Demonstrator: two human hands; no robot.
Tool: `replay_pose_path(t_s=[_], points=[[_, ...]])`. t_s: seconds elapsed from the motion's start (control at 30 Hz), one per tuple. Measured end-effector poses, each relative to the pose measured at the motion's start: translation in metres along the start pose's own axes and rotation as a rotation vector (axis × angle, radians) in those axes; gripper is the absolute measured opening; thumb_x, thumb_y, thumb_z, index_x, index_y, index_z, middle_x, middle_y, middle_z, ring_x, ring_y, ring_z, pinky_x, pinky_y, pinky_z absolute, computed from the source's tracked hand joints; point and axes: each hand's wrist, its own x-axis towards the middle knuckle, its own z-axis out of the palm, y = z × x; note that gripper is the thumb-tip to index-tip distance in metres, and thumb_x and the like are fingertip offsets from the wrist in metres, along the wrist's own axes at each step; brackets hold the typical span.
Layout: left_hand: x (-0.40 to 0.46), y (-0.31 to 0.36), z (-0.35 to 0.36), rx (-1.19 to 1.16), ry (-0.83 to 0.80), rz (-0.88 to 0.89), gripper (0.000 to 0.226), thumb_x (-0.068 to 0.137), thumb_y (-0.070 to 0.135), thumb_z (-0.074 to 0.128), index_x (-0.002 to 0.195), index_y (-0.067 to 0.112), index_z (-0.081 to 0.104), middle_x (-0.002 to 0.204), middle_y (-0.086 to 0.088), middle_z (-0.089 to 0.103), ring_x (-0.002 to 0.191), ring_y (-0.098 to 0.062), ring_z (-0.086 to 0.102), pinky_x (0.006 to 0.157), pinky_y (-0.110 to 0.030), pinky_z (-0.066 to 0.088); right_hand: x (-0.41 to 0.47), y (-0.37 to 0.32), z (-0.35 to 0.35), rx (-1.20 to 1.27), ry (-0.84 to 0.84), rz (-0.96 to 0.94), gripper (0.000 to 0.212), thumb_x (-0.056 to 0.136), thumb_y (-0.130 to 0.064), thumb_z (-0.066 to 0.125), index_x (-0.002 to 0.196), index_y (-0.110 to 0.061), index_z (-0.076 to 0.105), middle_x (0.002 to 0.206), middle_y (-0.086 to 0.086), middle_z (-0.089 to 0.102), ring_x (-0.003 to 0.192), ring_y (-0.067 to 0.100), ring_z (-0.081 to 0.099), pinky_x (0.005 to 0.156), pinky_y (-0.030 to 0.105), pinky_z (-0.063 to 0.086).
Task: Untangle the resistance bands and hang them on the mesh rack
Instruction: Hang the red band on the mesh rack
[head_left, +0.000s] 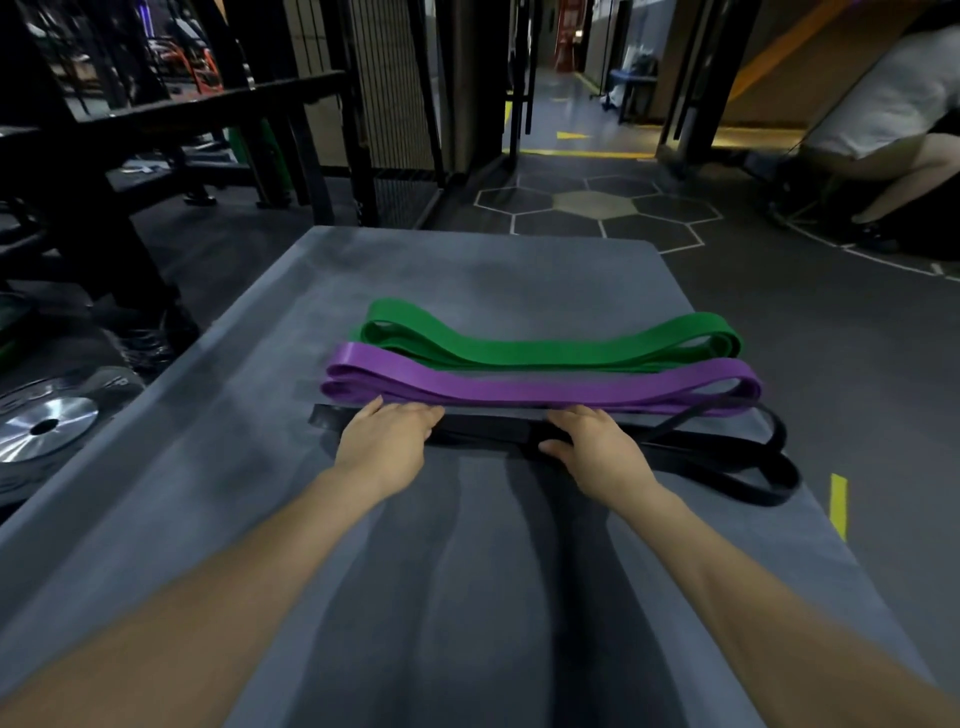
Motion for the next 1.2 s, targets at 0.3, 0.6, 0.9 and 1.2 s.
replay_pose_path(t_s=[0.3, 0.6, 0.9, 1.2], points=[[-0.001, 0.017, 0.001, -0.136, 0.022, 0.201, 0.051, 0.09, 0.013, 0.043, 0.14, 0.022, 0.038, 0.139, 0.005, 0.043, 0.128, -0.014, 0.04, 0.116, -0.029, 0.017, -0.002, 0.002, 0.008, -0.088, 0.072, -0.044, 0.04, 0.091, -0.032, 0.056, 0.131, -0.026, 0.053, 0.134, -0.002, 0.053, 0.124, 0.023, 0.044, 0.092, 0.033, 0.045], [0.005, 0.032, 0.003, -0.108, 0.06, 0.178, 0.038, 0.094, 0.023, 0.05, 0.132, 0.027, 0.05, 0.118, 0.002, 0.055, 0.111, -0.018, 0.05, 0.092, -0.035, 0.043, -0.004, 0.002, 0.005, -0.171, 0.13, -0.096, 0.03, 0.092, -0.035, 0.052, 0.12, -0.026, 0.058, 0.121, -0.002, 0.059, 0.112, 0.023, 0.052, 0.079, 0.032, 0.045], [0.031, 0.035, -0.001, -0.149, 0.073, 0.117, 0.038, 0.093, 0.015, 0.052, 0.129, 0.025, 0.054, 0.117, 0.0, 0.056, 0.109, -0.02, 0.054, 0.09, -0.037, 0.046, 0.012, 0.004, -0.004, -0.104, 0.145, -0.074, 0.038, 0.091, -0.038, 0.053, 0.127, -0.026, 0.056, 0.119, 0.004, 0.059, 0.112, 0.026, 0.052, 0.086, 0.035, 0.044], [0.029, 0.039, 0.008, -0.112, 0.193, 0.118, 0.037, 0.094, 0.014, 0.05, 0.129, 0.023, 0.054, 0.115, 0.001, 0.055, 0.105, -0.019, 0.05, 0.084, -0.038, 0.049, 0.005, 0.01, -0.001, -0.104, 0.368, -0.374, 0.015, 0.07, -0.013, 0.069, 0.085, -0.01, 0.072, 0.076, 0.006, 0.057, 0.063, 0.026, 0.056, 0.049, 0.027, 0.043]])
